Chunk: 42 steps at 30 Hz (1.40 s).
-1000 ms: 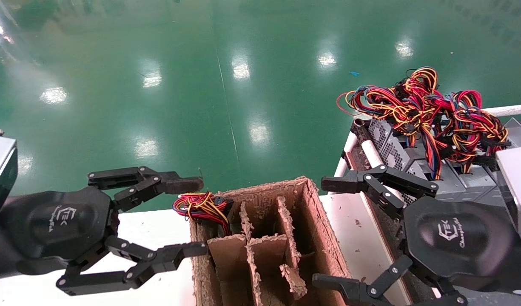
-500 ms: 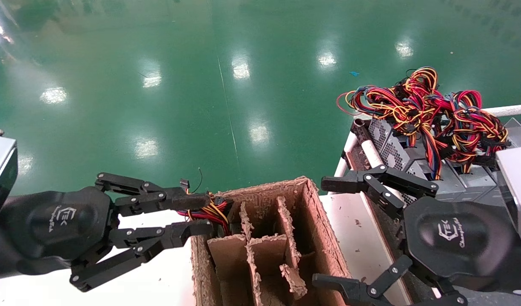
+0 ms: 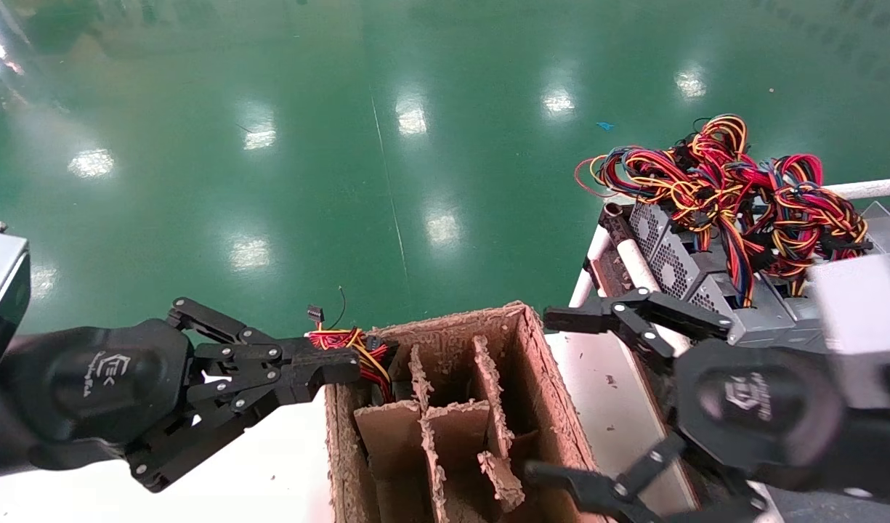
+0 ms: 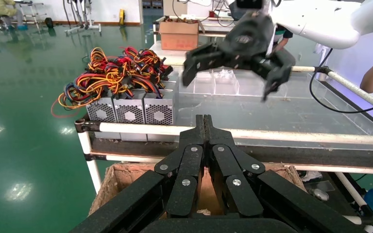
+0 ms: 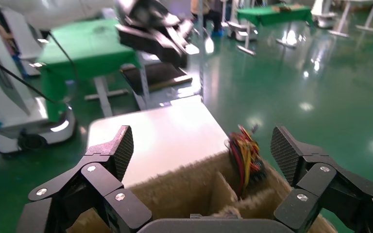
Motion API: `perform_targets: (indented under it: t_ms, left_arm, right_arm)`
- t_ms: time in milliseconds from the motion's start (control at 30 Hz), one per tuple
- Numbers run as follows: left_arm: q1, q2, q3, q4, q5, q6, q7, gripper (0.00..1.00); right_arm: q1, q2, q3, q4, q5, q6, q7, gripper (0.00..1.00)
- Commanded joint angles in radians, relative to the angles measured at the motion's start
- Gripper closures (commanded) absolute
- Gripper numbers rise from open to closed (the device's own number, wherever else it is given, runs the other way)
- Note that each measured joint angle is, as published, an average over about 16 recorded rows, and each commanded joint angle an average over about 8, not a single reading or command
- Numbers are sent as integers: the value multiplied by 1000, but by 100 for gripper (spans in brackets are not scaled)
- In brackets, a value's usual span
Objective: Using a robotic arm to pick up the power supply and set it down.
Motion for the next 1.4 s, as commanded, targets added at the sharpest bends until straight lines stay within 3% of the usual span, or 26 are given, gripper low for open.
perform_targets:
  t_ms: [33,233,267,367,400,633,667,933,1400]
  left_arm:
    - [0,0,0,0,0,0,0,81]
    - [0,0,0,0,0,0,0,6]
    - [0,0,0,0,0,0,0,0]
    - [0,0,0,0,0,0,0,0]
    - [0,0,0,0,0,0,0,0]
    - [0,0,0,0,0,0,0,0]
    - [0,0,0,0,0,0,0,0]
    - [0,0,0,0,0,0,0,0]
    - [0,0,0,0,0,0,0,0]
  right_arm:
    - [0,-5,-7,2,-20,15,-1,0]
    - [29,-74,-64,2,-144,106,20,0]
    - [36,-91,-76,0,-167,120,26,0]
    - [60,-152,-120,-13,-239,162,41,0]
    - [68,-176,-136,-21,-264,175,46,8]
    - [113,-351,-237,-102,-430,280,53,95]
    - [114,-373,-248,-110,-451,300,49,100]
    - [91,-481,-285,-120,-555,450,53,100]
    - [86,-552,-313,-160,-611,530,107,100]
